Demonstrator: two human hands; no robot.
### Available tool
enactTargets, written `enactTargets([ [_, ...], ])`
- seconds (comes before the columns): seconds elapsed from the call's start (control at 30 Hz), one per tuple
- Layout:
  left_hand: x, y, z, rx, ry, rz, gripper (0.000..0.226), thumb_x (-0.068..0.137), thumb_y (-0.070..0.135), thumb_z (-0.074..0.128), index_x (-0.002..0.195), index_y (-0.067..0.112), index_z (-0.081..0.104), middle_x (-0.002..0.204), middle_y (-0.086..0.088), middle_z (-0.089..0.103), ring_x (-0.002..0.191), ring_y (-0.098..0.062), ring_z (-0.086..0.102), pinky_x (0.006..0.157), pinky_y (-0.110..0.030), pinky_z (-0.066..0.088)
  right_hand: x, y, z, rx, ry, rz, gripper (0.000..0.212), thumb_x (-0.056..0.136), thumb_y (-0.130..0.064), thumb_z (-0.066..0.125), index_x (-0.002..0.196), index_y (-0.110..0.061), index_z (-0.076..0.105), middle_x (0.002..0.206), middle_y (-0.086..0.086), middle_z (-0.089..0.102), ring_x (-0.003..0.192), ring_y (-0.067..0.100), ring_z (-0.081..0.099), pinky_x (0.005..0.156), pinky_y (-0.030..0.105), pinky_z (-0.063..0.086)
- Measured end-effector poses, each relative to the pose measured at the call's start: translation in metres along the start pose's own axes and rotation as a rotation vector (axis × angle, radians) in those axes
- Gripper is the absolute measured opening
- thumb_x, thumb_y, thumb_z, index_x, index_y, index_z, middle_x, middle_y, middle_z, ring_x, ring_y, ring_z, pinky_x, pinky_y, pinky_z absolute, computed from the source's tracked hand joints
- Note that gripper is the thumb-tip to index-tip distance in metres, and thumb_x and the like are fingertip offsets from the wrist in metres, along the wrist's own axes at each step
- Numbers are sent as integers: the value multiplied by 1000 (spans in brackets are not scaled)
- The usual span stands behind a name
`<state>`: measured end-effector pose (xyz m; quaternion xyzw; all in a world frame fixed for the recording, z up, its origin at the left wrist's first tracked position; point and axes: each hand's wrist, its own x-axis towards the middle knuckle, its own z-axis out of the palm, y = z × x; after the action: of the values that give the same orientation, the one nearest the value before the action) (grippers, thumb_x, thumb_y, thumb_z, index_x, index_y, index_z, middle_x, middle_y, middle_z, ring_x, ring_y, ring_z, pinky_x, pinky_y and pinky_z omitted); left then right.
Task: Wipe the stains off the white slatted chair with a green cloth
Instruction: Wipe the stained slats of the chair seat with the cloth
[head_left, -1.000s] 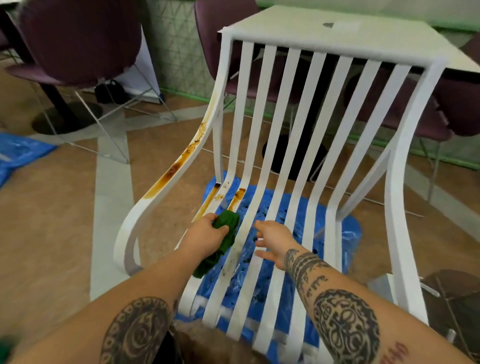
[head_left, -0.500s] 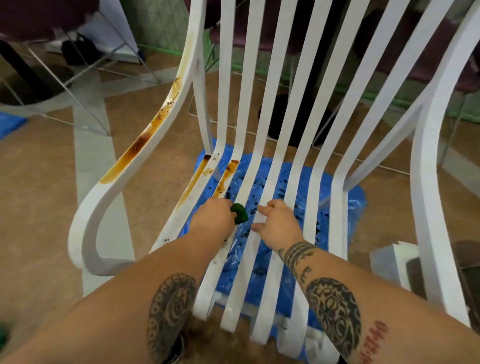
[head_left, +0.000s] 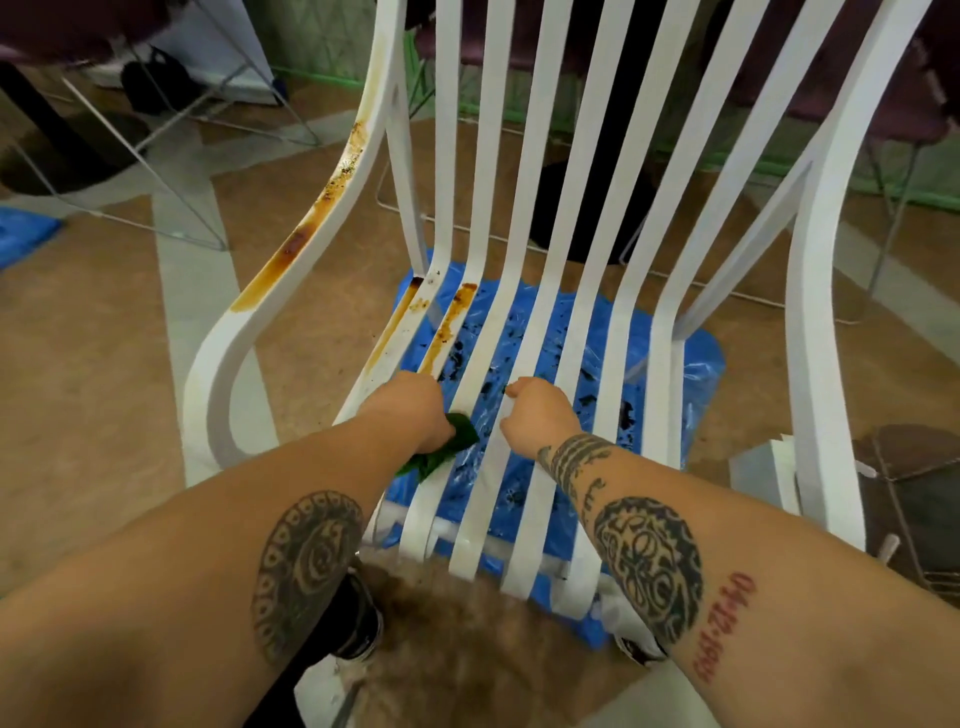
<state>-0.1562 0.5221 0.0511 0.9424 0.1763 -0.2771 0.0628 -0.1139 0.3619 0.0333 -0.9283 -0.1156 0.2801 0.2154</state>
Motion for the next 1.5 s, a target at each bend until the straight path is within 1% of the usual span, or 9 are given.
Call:
enactTargets([
  [0.1, -11, 0, 16, -108, 71, 41, 45, 95, 54, 59, 124, 21, 69, 106, -9, 69, 86, -23, 67, 76, -37, 60, -22, 6, 19, -9, 16, -49, 48, 99, -9, 58, 145, -2, 47, 160, 16, 31, 143, 31, 38, 114, 34, 33],
  [0.17, -18, 0, 30, -117, 65, 60, 43, 95, 50, 61, 127, 23, 68, 109, -8, 69, 86, -22, 65, 76, -35, 58, -33, 8, 29, 7, 10, -65, 54, 99, -11, 59, 150, -4, 41, 167, 13, 16, 151, 29, 25, 118, 33, 27],
  [0.33, -33, 4, 37, -2, 81, 6, 34, 92, 47, 67, 88, 14, 66, 72, -4, 57, 58, -16, 55, 48, -29, 44, -50, 9, 29, 35, -1, -78, 55, 99, -15, 59, 150, -6, 42, 165, 11, 23, 150, 26, 27, 118, 30, 24],
  [0.5, -46, 1, 44, -36, 41, -22, 31, 91, 40, 68, 82, 11, 63, 71, -5, 57, 57, -18, 57, 48, -30, 47, -53, 13, 19, -98, -122, -89, 51, 100, -20, 58, 148, -7, 46, 156, 14, 39, 138, 30, 45, 112, 37, 41],
  [0.67, -75, -7, 57, 27, 27, 26, 37, 94, 39, 65, 69, 14, 52, 70, -4, 51, 59, -18, 54, 50, -31, 44, -60, 19, 17, -256, -231, -159, 59, 102, -20, 54, 157, -12, 33, 168, 11, 11, 152, 30, 21, 121, 36, 24],
  [0.83, -94, -15, 58, 68, -36, 59, 37, 94, 34, 64, 67, 16, 46, 70, -3, 49, 60, -17, 51, 57, -32, 47, -67, 12, 13, -317, -242, -162, 48, 104, -22, 51, 148, -5, 45, 158, 15, 33, 139, 33, 41, 115, 40, 37],
  [1.0, -92, -28, 49, 22, -113, 19, 30, 90, 39, 65, 73, 15, 58, 72, -1, 58, 61, -16, 56, 55, -29, 50, -69, 19, 11, -311, -246, -164, 43, 103, -22, 51, 143, -4, 51, 153, 14, 40, 136, 32, 44, 112, 38, 39],
  [1.17, -71, -28, 33, -237, 147, 16, 35, 96, 51, 56, 106, 21, 71, 85, 0, 68, 75, -13, 66, 69, -30, 58, -54, 16, 5, -147, -180, -132, 46, 103, -23, 53, 147, -14, 49, 153, 8, 46, 136, 26, 48, 112, 34, 41],
  [1.5, 20, 14, 17, -399, 332, 44, 35, 101, 47, 48, 120, 24, 66, 100, -3, 69, 87, -22, 67, 77, -39, 59, 38, 31, -23, 40, 109, -64, 44, 102, -25, 55, 145, -21, 52, 151, 1, 45, 139, 23, 42, 116, 40, 38],
])
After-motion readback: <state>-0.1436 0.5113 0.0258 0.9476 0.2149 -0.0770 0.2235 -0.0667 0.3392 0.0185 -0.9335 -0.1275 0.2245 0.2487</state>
